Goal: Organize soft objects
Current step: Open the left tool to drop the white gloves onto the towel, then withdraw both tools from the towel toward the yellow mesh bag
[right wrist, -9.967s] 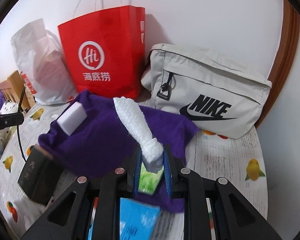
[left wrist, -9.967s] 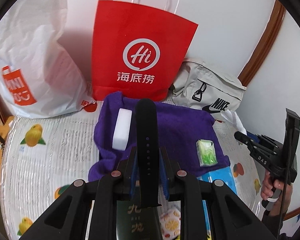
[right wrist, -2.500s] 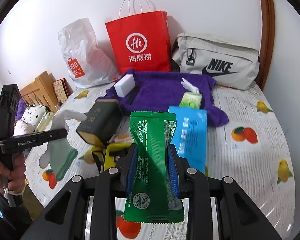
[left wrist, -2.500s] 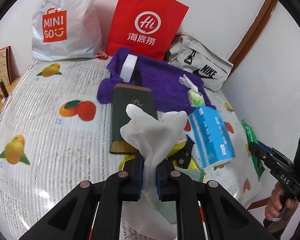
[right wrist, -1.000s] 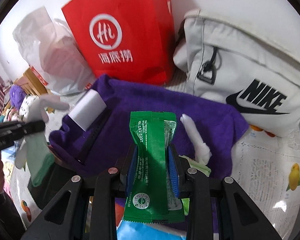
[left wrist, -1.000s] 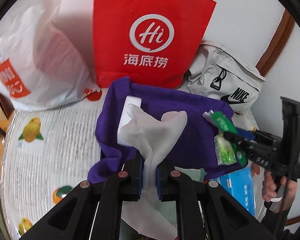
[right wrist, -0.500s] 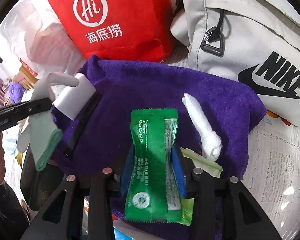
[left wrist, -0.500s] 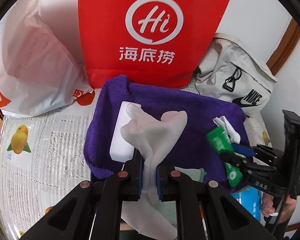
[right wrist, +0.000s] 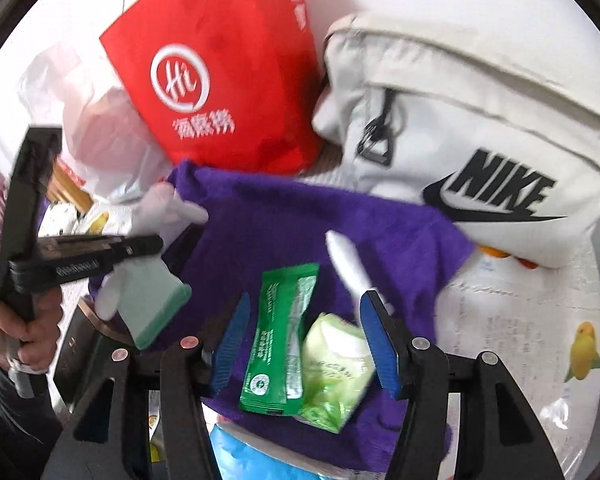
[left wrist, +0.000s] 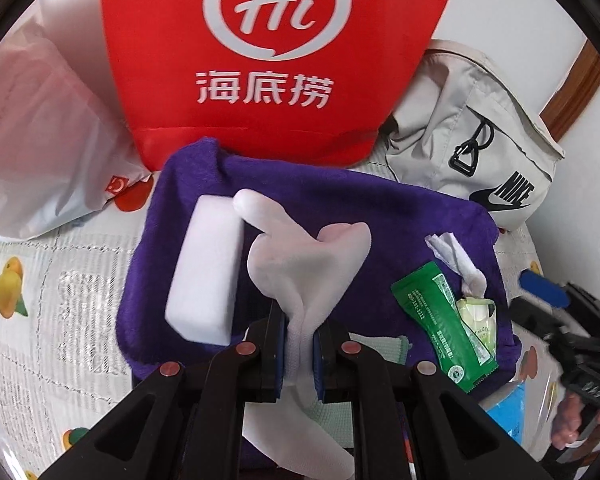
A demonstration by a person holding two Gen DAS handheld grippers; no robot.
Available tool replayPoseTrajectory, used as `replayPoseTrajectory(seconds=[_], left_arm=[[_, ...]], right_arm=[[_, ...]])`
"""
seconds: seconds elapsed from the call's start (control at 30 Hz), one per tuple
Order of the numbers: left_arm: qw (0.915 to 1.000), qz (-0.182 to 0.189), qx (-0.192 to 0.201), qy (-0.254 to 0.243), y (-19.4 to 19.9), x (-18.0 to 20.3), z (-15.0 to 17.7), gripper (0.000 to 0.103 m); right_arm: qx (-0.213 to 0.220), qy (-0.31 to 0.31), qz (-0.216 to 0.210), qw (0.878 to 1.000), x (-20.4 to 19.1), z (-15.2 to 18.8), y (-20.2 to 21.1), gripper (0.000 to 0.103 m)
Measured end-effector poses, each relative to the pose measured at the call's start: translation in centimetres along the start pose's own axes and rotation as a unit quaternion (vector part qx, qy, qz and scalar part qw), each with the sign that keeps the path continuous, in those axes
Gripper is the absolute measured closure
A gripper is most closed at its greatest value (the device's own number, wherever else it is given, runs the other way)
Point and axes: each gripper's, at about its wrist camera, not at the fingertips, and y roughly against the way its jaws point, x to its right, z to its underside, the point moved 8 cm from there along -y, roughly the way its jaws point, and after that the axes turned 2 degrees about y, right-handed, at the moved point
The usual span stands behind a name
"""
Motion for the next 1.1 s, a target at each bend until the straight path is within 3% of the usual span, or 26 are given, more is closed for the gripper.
replayPoseTrajectory(seconds=[0.2, 0.27, 0.33, 0.4, 0.57, 0.73, 0.93, 1.03, 1.1], left_arm=[[1.0, 0.008, -0.003, 0.0, -0.5, 0.6, -0.3, 0.088], [0.9996, 0.026, -0.005, 0.003, -0.6, 1.1, -0.4, 0.078], [0.9994, 0.031, -0.011, 0.004, -0.6, 1.4, -0.3, 0.056], [0.9995, 0.027, -0.014, 0.005, -0.5, 1.5, -0.1, 0.047], [0.9998, 0.005, -0.019, -0.002, 0.9, 1.1, 0.8, 0.047], [0.9999, -0.01, 0.001, -0.002, 4.1, 0.3, 2.0, 0.047], [0.9982, 0.03, 0.051, 0.011, 9.5, 0.1, 4.1, 0.047], [0.9963, 0.03, 0.08, 0.013, 11.9, 0.1, 5.8, 0.047], [0.9968, 0.027, 0.074, 0.005, 12.6, 0.1, 7.3, 0.047]], right_arm=[[0.014, -0.014, -0.008, 1.0, 0.9, -0.2, 1.7, 0.046], [0.015, -0.011, -0.01, 1.0, 0.6, -0.2, 1.8, 0.046], [0.017, -0.004, -0.011, 1.0, 0.0, -0.2, 1.9, 0.046], [0.02, 0.005, -0.012, 1.0, -1.0, -0.4, 2.0, 0.046], [0.024, 0.021, -0.008, 0.999, -2.5, -0.2, 2.8, 0.046], [0.027, 0.021, -0.011, 0.999, -4.2, 0.9, 4.2, 0.046], [0.046, 0.021, 0.006, 0.999, -6.3, 3.5, 7.7, 0.043], [0.047, 0.017, 0.007, 0.999, -7.6, 5.5, 9.4, 0.043], [0.046, 0.016, 0.003, 0.999, -8.4, 6.8, 10.3, 0.043]])
